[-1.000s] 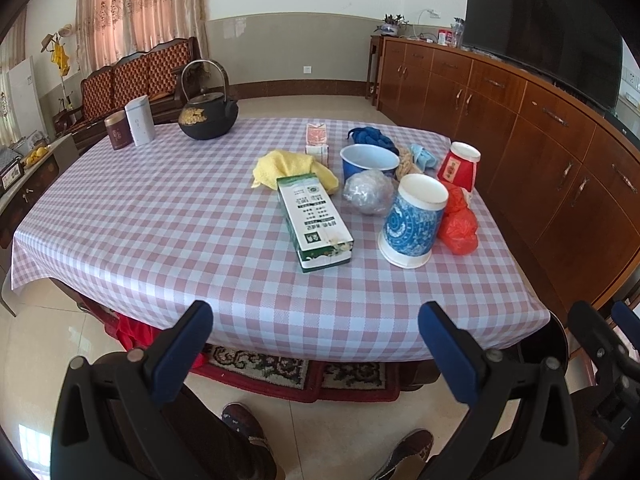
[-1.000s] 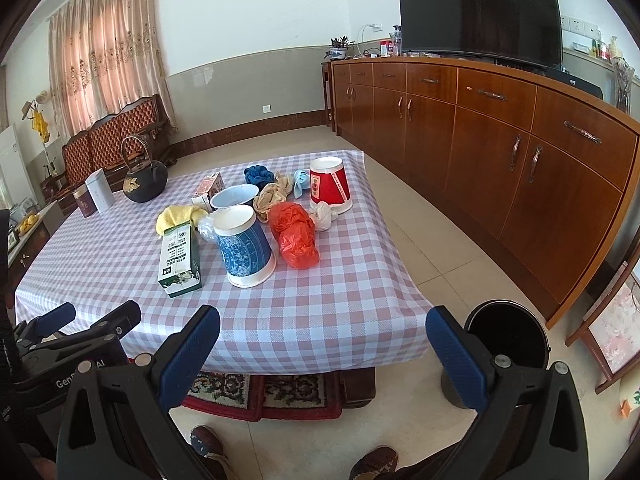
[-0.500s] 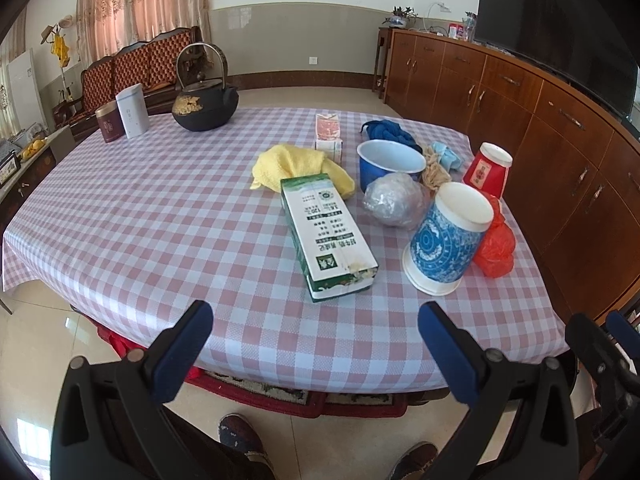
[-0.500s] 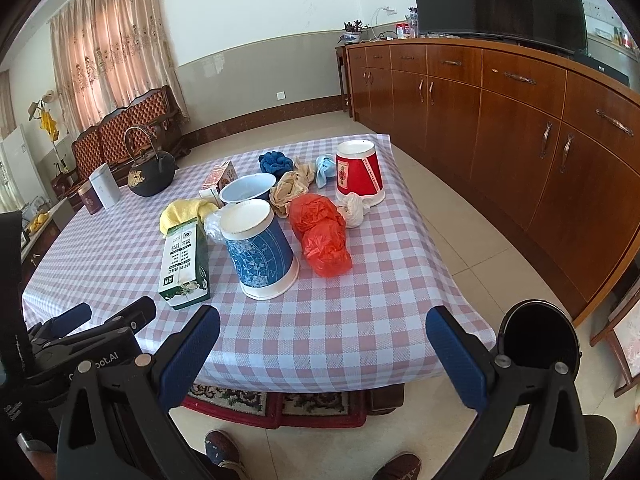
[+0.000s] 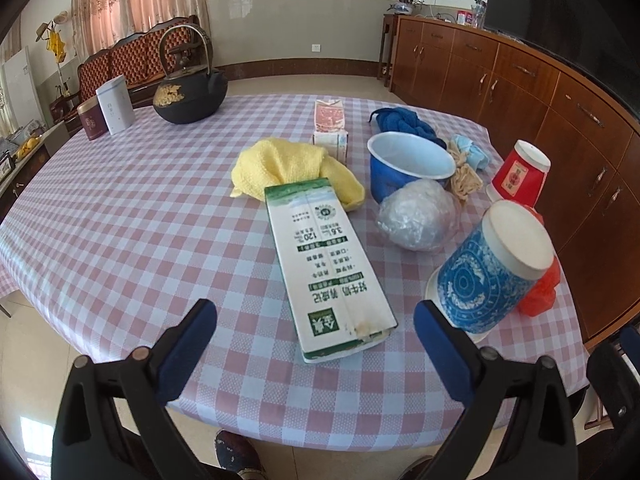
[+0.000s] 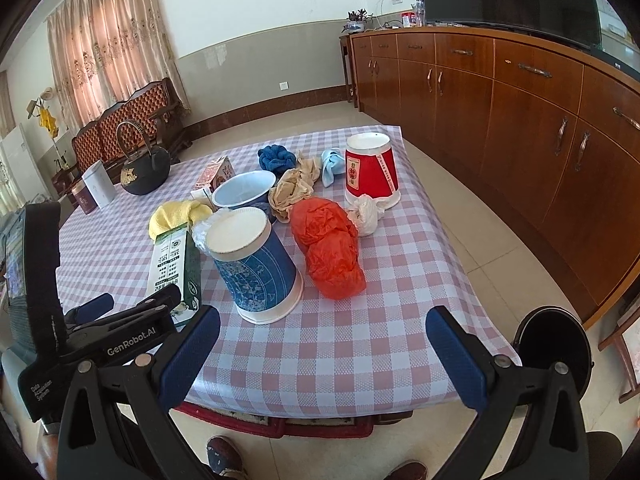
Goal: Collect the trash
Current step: 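Close the left tool on the milk carton while the right tool nears the blue-and-white cup, then close the right tool on the blue-and-white paper cup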
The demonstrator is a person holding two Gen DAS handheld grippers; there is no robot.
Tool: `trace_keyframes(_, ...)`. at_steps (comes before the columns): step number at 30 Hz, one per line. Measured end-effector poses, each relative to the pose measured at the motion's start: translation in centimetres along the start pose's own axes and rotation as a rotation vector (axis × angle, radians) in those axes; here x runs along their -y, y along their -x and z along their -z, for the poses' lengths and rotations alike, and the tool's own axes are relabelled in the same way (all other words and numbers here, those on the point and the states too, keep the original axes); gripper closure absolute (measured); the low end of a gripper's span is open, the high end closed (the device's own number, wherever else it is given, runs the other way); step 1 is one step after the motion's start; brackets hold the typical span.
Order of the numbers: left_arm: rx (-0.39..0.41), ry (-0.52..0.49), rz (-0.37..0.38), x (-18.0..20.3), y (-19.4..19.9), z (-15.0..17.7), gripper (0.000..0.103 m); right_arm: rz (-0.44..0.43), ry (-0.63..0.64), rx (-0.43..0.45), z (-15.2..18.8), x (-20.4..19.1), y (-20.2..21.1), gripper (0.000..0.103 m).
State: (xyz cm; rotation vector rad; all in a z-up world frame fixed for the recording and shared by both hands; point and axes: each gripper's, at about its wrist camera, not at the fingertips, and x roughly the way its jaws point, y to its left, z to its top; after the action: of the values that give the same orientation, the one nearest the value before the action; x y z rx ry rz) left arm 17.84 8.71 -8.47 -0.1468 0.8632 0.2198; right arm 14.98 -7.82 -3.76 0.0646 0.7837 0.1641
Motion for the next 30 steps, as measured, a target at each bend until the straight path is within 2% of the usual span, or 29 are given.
trace_keyframes(6,-0.035,0.003,-0.006,-0.4,-2.3,-0.5,0.014,-0.014,0.003,-0.013,-0.8,-0.4,-1.6,0.0)
trace_keyframes(9,-0.045,0.006,0.0,-0.9,-2.8,-0.6,0.025,-0.025,0.01,-0.022,-1.2,-1.0,-2.5,0.0)
trace_keyframes(11,-0.053,0.003,0.008,-1.2,-3.1,-0.6,0.037,-0.035,0.018,-0.022,-1.6,-1.5,-3.1,0.0)
trace_keyframes(14,-0.07,0.01,0.022,-1.8,-3.6,-0.5,0.046,-0.048,0.037,-0.021,-2.1,-2.5,-4.0,0.0)
trace_keyframes(24,-0.066,0.006,0.022,-2.2,-4.0,-0.7,0.047,-0.064,0.051,-0.008,-3.3,-4.2,-7.2,0.0)
trace_keyframes(26,-0.064,0.001,0.023,-2.3,-4.3,-0.8,0.047,-0.068,0.054,-0.012,-3.3,-4.4,-7.8,0.006)
trace_keyframes(30,-0.07,0.004,0.034,-2.5,-4.5,-1.0,0.047,-0.098,0.063,-0.046,-3.2,-4.7,-9.1,0.031)
